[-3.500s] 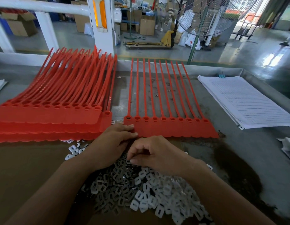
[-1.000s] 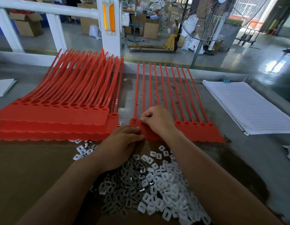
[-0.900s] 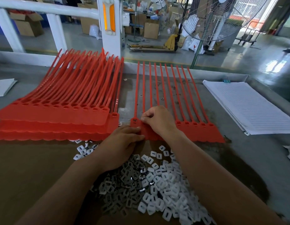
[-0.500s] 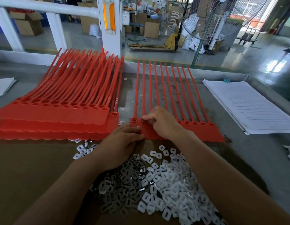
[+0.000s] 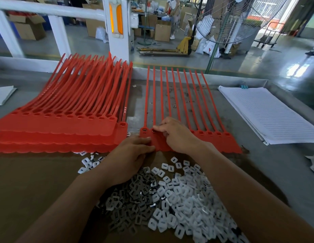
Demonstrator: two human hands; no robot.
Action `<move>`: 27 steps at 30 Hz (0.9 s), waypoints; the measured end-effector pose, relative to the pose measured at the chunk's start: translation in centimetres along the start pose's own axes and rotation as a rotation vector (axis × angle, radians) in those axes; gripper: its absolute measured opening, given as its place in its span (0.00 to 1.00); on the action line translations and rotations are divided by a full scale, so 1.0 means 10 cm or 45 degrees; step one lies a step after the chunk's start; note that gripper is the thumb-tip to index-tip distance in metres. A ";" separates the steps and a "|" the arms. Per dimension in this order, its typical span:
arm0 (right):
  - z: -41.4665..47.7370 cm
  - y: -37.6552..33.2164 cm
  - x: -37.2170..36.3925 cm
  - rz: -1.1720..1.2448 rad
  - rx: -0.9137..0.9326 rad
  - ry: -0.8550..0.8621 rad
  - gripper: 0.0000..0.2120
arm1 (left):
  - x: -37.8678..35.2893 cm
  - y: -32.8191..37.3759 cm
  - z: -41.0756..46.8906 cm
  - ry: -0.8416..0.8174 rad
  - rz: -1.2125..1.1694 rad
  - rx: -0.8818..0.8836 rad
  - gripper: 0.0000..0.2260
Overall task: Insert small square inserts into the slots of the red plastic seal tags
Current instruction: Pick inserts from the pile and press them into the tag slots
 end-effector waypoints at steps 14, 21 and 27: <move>-0.60 -0.50 0.02 0.227 0.358 -0.340 0.15 | -0.04 -0.06 0.01 -0.003 -0.106 0.064 0.19; -0.68 -0.58 -0.01 0.219 0.345 -0.273 0.11 | -0.04 -0.03 0.02 -0.018 -0.077 0.070 0.17; -0.70 -0.55 0.05 0.316 0.297 -0.218 0.07 | -0.03 -0.03 0.00 -0.020 -0.070 0.103 0.16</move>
Point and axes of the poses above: each hand's wrist, its own z-axis towards the middle knuckle, its own x-axis out of the back of the hand, y = z × x, the point moved 3 cm from there along z, towards the middle knuckle, and after that the axes turned 3 degrees about y, right-handed, at the moved point
